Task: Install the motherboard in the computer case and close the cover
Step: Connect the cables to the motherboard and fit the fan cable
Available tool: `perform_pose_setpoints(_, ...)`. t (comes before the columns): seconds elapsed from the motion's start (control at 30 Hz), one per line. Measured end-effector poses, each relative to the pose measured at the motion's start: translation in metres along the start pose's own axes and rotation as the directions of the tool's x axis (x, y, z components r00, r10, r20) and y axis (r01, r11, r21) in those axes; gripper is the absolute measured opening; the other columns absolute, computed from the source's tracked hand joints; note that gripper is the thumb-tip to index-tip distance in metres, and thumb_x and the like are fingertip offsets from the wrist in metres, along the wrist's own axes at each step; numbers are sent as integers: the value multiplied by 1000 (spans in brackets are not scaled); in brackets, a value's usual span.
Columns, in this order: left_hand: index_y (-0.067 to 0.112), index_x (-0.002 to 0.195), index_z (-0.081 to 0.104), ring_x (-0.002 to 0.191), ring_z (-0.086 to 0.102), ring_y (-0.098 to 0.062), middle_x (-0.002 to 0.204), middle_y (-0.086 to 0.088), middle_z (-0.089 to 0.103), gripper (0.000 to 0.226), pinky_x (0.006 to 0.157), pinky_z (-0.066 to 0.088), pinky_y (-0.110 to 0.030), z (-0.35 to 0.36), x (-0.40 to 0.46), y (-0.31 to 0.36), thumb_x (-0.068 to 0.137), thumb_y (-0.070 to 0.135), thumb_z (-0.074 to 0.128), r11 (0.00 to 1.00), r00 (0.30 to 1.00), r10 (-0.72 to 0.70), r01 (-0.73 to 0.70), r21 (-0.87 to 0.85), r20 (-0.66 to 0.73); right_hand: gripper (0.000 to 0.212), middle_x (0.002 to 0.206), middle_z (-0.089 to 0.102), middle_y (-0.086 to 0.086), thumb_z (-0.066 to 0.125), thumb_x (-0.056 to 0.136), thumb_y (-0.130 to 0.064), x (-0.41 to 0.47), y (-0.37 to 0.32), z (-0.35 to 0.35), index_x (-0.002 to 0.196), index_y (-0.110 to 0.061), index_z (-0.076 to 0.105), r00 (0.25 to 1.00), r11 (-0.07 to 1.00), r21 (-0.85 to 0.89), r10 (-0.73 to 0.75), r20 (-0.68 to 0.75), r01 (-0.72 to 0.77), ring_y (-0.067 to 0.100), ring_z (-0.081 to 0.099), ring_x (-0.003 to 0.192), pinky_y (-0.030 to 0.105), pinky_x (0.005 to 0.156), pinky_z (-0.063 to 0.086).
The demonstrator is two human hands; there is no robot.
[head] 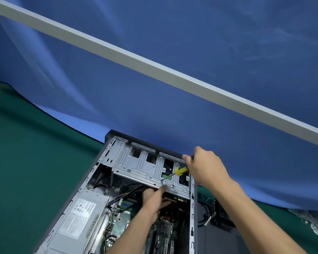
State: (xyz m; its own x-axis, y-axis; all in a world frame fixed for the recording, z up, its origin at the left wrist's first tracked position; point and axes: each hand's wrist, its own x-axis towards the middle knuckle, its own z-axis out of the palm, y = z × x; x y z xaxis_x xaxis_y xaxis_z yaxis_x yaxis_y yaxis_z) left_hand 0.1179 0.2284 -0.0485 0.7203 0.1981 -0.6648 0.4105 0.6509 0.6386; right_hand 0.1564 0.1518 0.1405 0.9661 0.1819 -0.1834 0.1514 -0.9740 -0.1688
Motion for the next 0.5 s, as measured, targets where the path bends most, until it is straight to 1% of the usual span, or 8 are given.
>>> perform_pose_setpoints(0.03, -6, 97, 52, 88, 62, -30, 105, -20, 57, 30, 59, 58, -30, 0, 0, 0, 84, 15, 71, 1000, 1000, -2, 2, 5, -1, 35, 68, 49, 5, 41, 99, -37, 0, -1, 0, 76, -11, 37, 999, 1000, -22, 20, -41, -21, 27, 46, 60, 31, 53, 35)
perform_pose_setpoints(0.07, -5, 96, 52, 89, 62, -30, 104, -19, 57, 31, 60, 58, -30, -1, 0, 0, 84, 16, 71, 1000, 1000, -1, 1, 9, 4, 34, 71, 48, 5, 43, 98, -38, 1, -1, 0, 78, -11, 38, 999, 999, 11, 34, -23, -34, 28, 47, 64, 31, 55, 36)
perform_pose_setpoints(0.17, -3, 97, 52, 90, 61, -31, 100, -15, 54, 32, 65, 59, -32, -2, 1, -1, 84, 19, 71, 1000, 1000, 11, -11, 15, 23, 22, 90, 58, 6, 51, 94, -32, 3, -5, -4, 99, -14, 39, 994, 994, 114, -17, 106, 5, 28, 57, 73, 35, 63, 47)
perform_pose_setpoints(0.27, -1, 89, 53, 80, 62, -28, 91, -12, 53, 26, 62, 59, -31, -2, 4, 0, 83, 17, 71, 1000, 1000, 2, -2, 4, 21, 30, 78, 61, 8, 43, 98, -38, 4, -7, 2, 85, -11, 42, 1000, 1000, 18, 18, 1, -18, 31, 61, 73, 32, 57, 46)
perform_pose_setpoints(0.33, 0, 88, 53, 87, 64, -31, 91, -12, 55, 26, 55, 56, -26, -2, 3, 0, 83, 18, 72, 1000, 1000, -1, 1, -9, 26, 32, 79, 61, 8, 44, 97, -42, 8, -5, -3, 86, -12, 41, 994, 998, 34, 51, 95, -54, 28, 61, 71, 33, 57, 45)
perform_pose_setpoints(0.4, 0, 87, 53, 94, 64, -36, 95, -13, 57, 28, 51, 54, -22, -2, 0, 0, 83, 19, 72, 1000, 1000, 1, -1, -15, 21, 26, 86, 65, 11, 53, 94, -36, 11, -5, -12, 100, -14, 40, 967, 985, 158, 29, 253, -70, 25, 61, 68, 41, 67, 53)
perform_pose_setpoints(0.43, 0, 86, 53, 94, 64, -36, 96, -15, 56, 28, 52, 54, -23, -3, -1, 0, 82, 20, 73, 1000, 1000, 4, -3, -9, 16, 23, 82, 66, 11, 53, 94, -31, 10, -5, -13, 102, -14, 39, 965, 982, 177, 15, 260, -63, 24, 61, 64, 41, 70, 54)
perform_pose_setpoints(0.5, 0, 85, 53, 89, 65, -33, 99, -17, 56, 30, 57, 56, -26, -3, 1, 0, 80, 19, 75, 1000, 1000, 5, -5, 6, 20, 22, 68, 64, 9, 46, 97, -32, 9, -4, -7, 90, -12, 40, 988, 989, 133, 50, 146, -69, 25, 59, 53, 36, 64, 53)
